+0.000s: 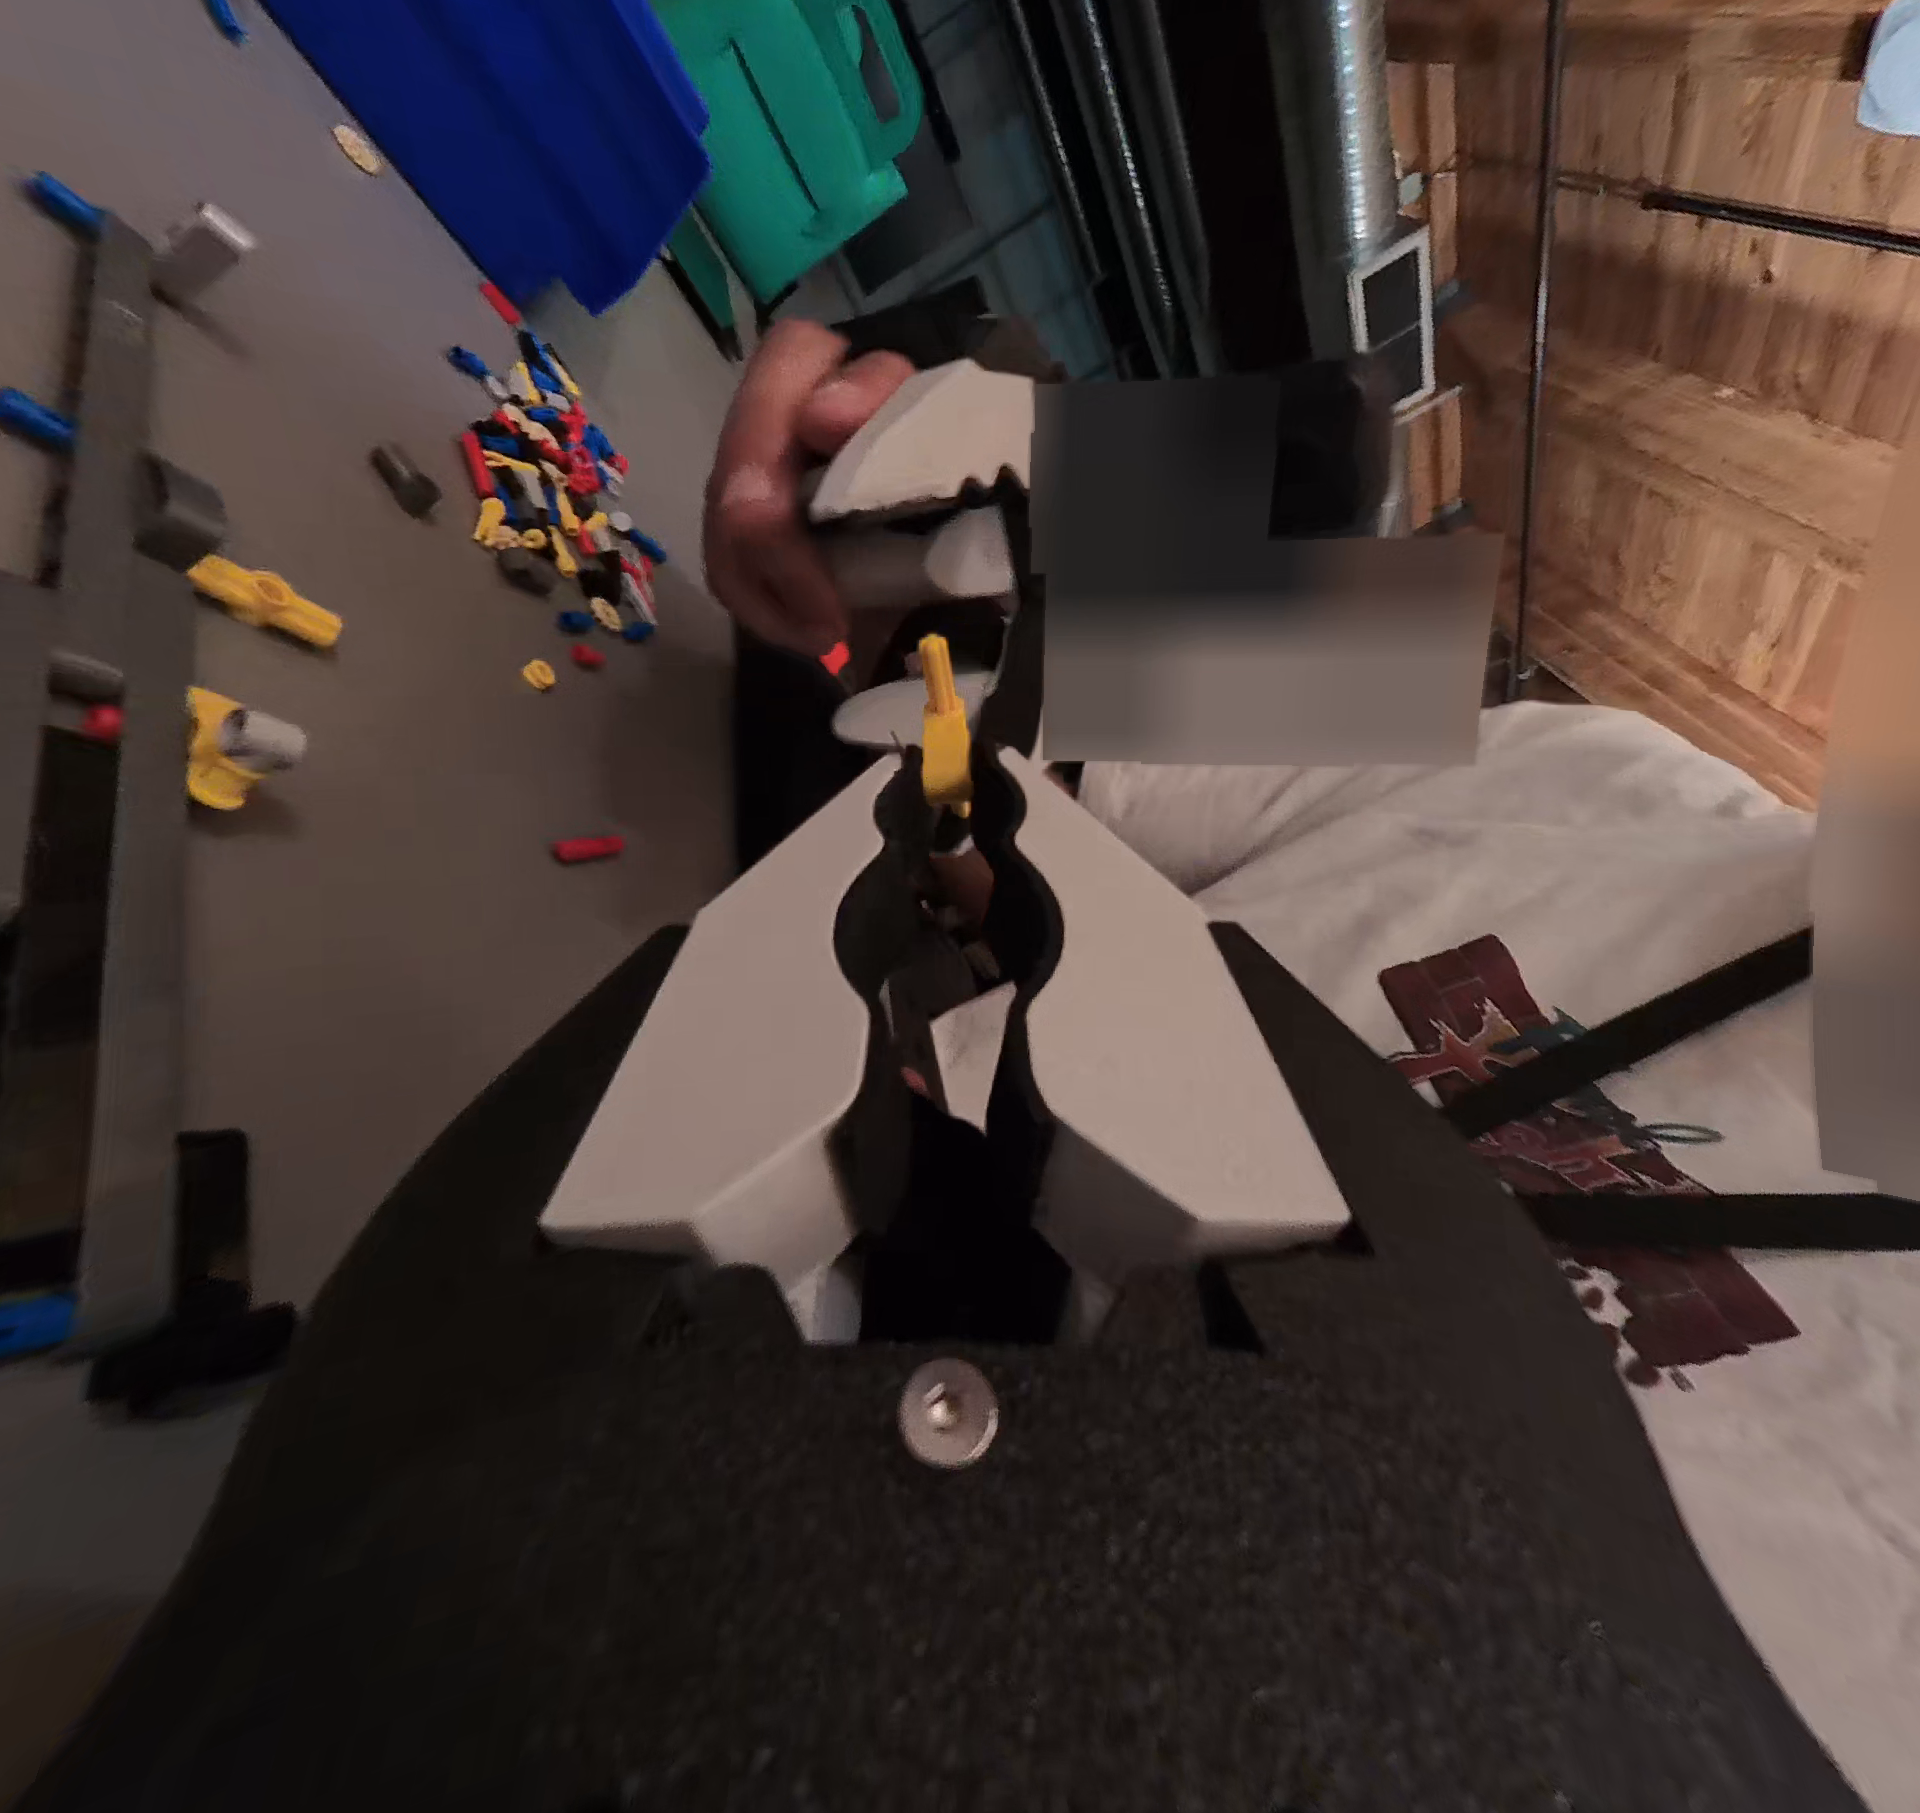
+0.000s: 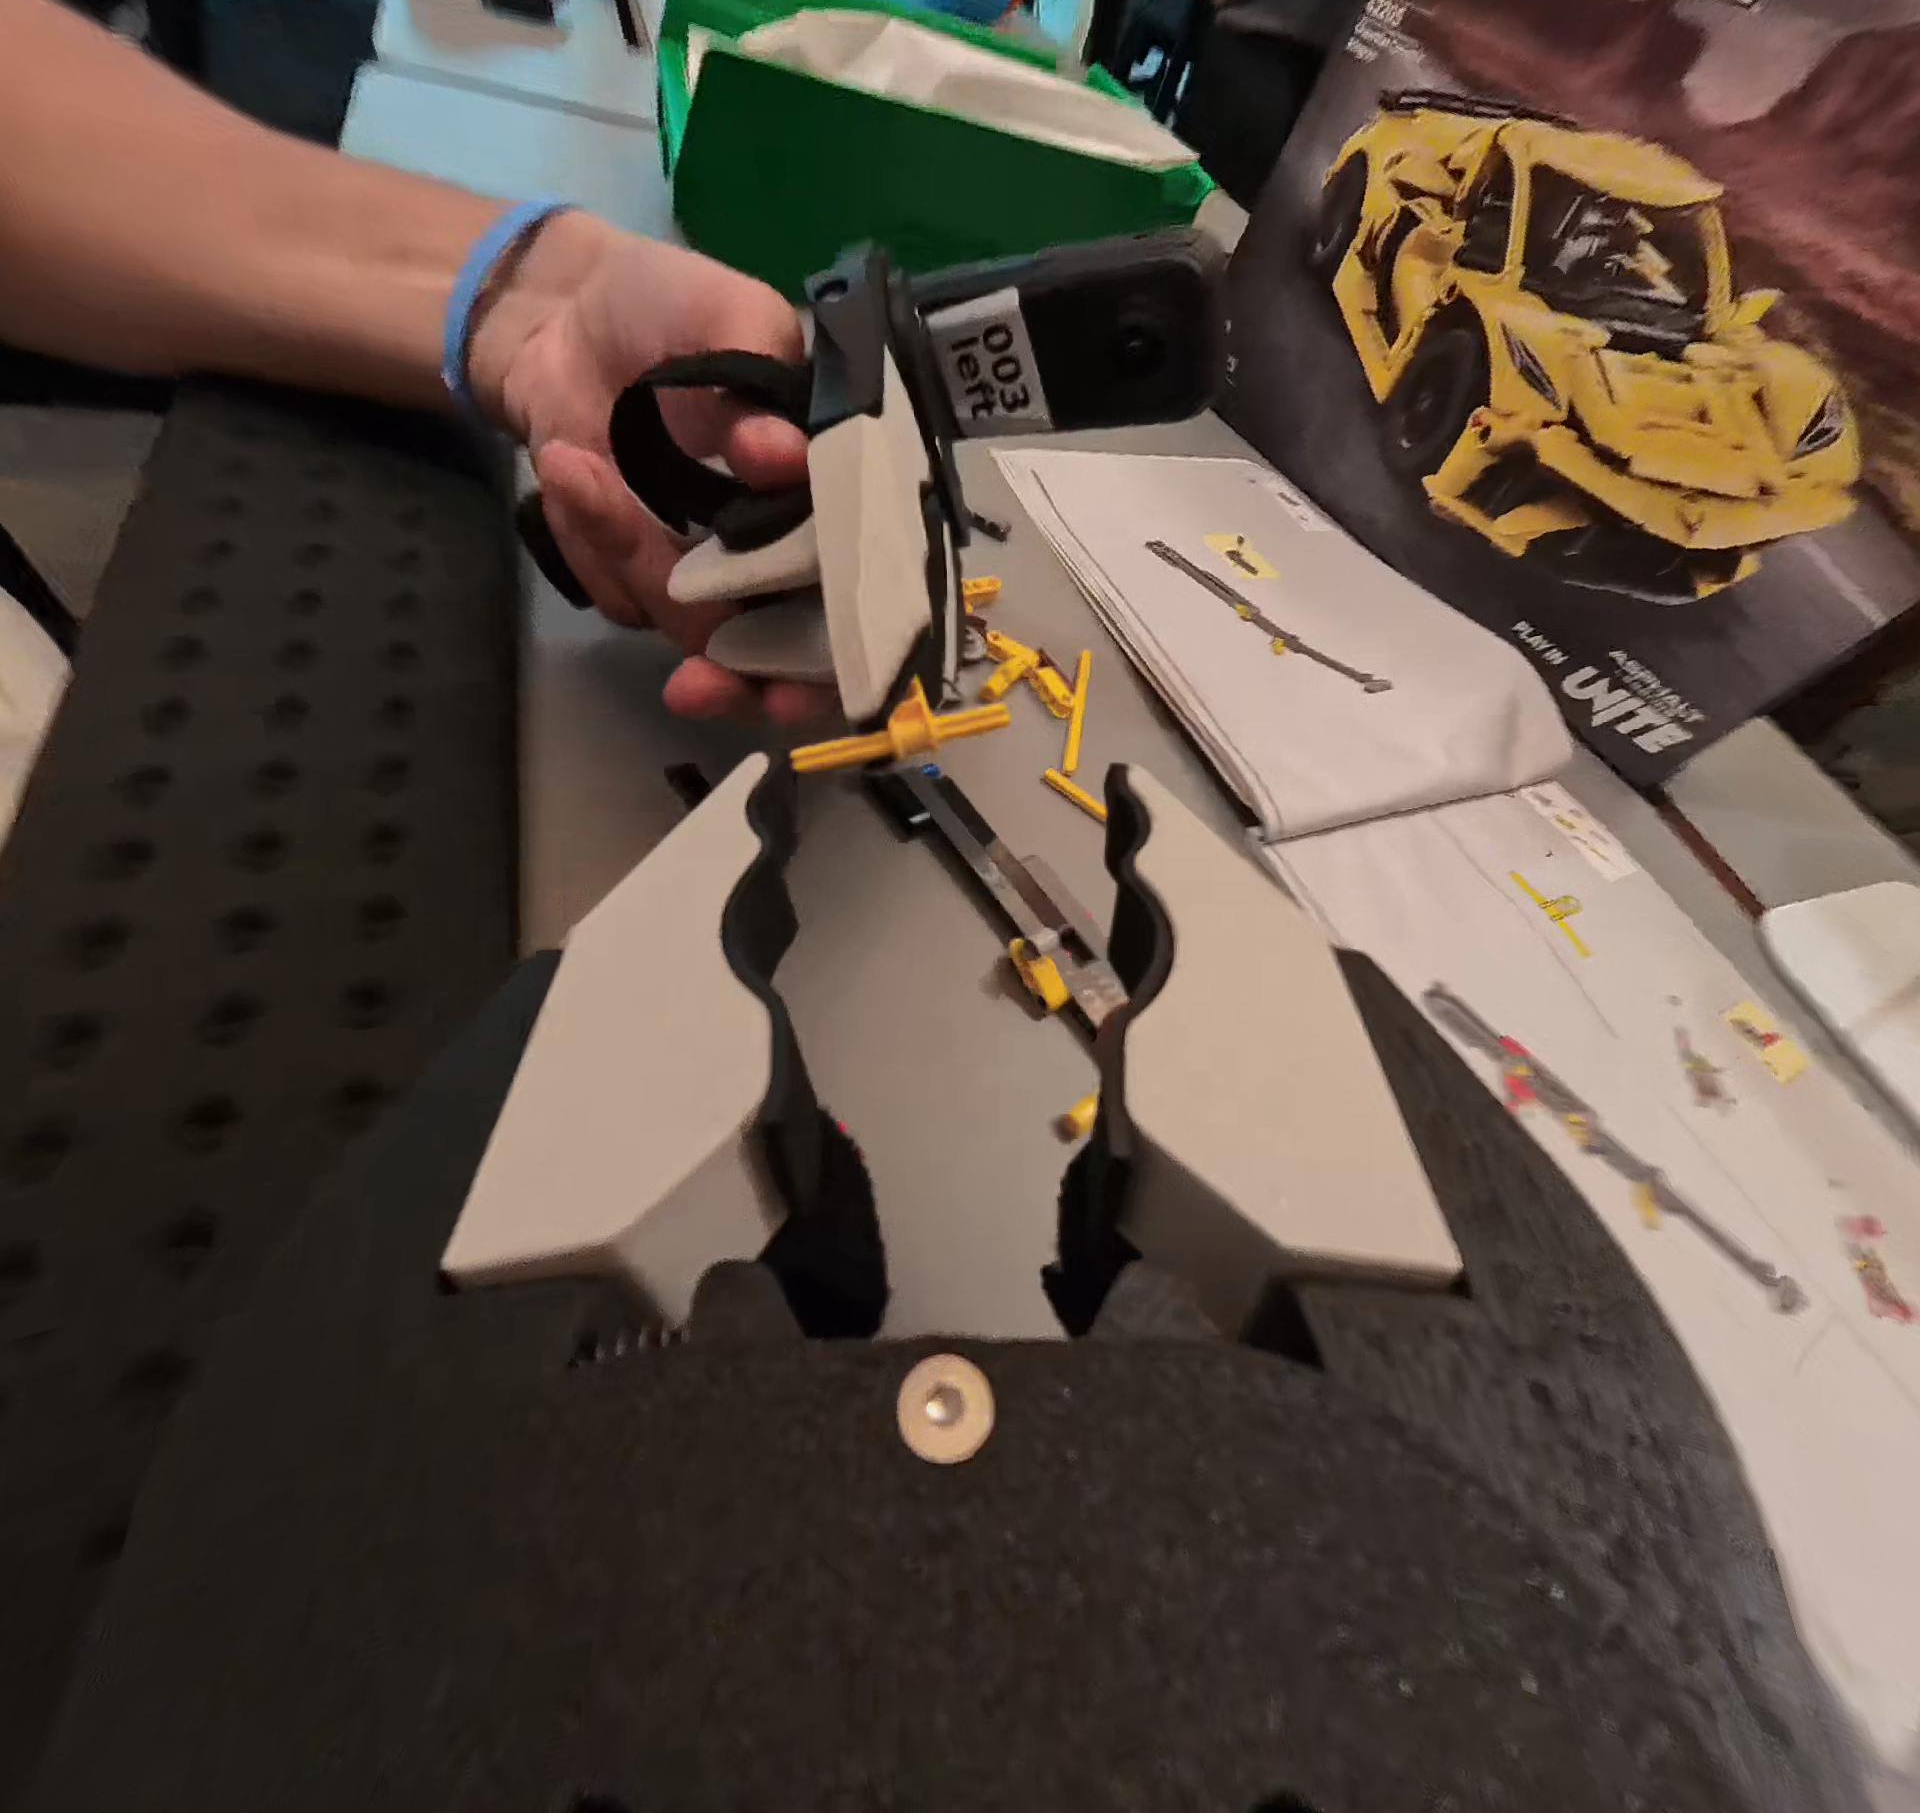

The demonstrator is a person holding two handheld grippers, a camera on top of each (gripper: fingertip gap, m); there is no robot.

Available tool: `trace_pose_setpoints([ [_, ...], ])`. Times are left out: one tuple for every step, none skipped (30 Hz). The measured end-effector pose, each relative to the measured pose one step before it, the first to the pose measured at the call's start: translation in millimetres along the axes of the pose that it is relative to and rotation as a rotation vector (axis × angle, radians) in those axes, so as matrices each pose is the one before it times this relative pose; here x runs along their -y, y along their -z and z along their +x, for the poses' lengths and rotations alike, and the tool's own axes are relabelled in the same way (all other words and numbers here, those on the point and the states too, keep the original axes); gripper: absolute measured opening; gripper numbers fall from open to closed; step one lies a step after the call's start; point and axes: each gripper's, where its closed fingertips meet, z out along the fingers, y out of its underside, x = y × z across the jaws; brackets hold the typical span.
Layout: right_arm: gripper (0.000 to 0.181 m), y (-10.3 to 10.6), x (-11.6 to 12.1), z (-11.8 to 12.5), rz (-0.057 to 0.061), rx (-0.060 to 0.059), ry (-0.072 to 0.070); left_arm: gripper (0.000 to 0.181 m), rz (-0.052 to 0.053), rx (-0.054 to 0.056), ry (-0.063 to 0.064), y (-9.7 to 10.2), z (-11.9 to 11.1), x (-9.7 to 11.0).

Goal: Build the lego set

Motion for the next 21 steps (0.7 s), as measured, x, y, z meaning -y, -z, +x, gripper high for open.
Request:
trace_pose_setpoints([
  [0.055,-0.14,-0.44,-0.44,-0.0182,0.001,0.0492,0.006,0.0067,0.0296,0.0034,0.99,-5.57,0.47],
  [0.05,-0.99,-1.85,-3.45,-0.0256,0.0139,0.0401,0.005,0.0127,0.0269,0.0008,1.56,-5.04,1.23],
  [0.048,-1.81,-1.4,-0.67,-0.0241,-0.0096,0.0389,0.005,0.0064,0.0205,-0.0002,1.48,-3.75,0.2],
  [0.044,-1.18,1.81,0.44,0.0047,-0.0242,0.0413,0.006,-0.0053,0.0113,-0.0009,0.83,-2.05,-1.61],
  [0.038,-0.88,1.02,0.17,0.0026,-0.0199,0.0396,0.006,-0.0037,0.0042,-0.0029,0.39,-0.53,-1.18],
  [0.035,-0.45,0.4,1.6,0.0002,-0.0246,0.0337,0.006,-0.0061,0.0069,-0.0075,-0.08,-0.58,-1.07],
  [0.03,-0.44,-0.02,-0.26,-0.0004,-0.0068,0.0156,0.005,-0.0092,0.0051,-0.0093,-0.79,-0.08,-1.17],
  [0.027,-0.34,0.27,-1.37,0.0028,0.0096,-0.0047,0.006,-0.0046,-0.0011,-0.0058,-0.95,0.58,-0.3],
  [0.027,0.3,1.18,0.63,0.0082,-0.0018,-0.0016,0.005,0.0013,-0.0037,0.0017,-0.78,0.5,0.61],
  [0.027,0.51,0.01,-1.63,0.005,0.0132,-0.0007,0.006,0.004,0.0001,0.0053,-0.39,-0.43,0.92],
  [0.027,0.49,-1.73,-1.73,-0.0088,0.0162,-0.0056,0.006,0.0036,0.0073,0.0033,0.42,-1.64,1.22],
  [0.029,0.95,-0.34,-0.64,-0.0001,0.0055,-0.0013,0.006,0.0024,0.0066,-0.0009,1.33,-1.16,1.27],
  [0.03,1.33,1.24,-2.51,0.0091,0.0172,-0.004,0.005,0.0003,-0.0027,-0.0016,1.62,0.5,1.04],
  [0.033,0.08,-0.28,-2.99,-0.0035,0.0226,-0.0074,0.006,-0.0017,-0.0084,0.0003,1.41,1.45,0.53],
  [0.036,-0.86,-1.4,-1.68,-0.0121,0.0089,0.0108,0.005,-0.0086,-0.0069,0.0011,0.48,1.05,-1.03],
  [0.035,-1.21,-0.89,0.08,-0.0088,-0.0077,0.028,0.006,-0.0172,-0.0046,0.0016,-0.33,0.6,-2.75],
  [0.033,-0.85,-0.84,1.73,-0.0093,-0.0146,0.0266,0.006,-0.0077,0.0004,0.0017,-0.46,-0.43,-1.62],
  [0.032,-0.33,-0.35,-0.11,-0.0037,0.0042,0.0144,0.006,0.004,0.0029,0.005,0.15,-1.06,0.13],
  [0.031,-0.4,-0.19,-0.25,-0.0027,0.0064,0.0035,0.006,0.0084,-0.0015,0.0057,0.58,-0.43,1.19],
  [0.03,-0.12,-0.46,1.02,-0.0017,-0.0053,0.0101,0.005,0.0098,-0.0094,0.0086,0.64,0.74,1.48],
  [0.027,-0.07,-1.02,1.05,-0.0037,-0.0094,0.0221,0.005,0.0082,-0.0105,0.0101,0.56,0.81,1.42],
])
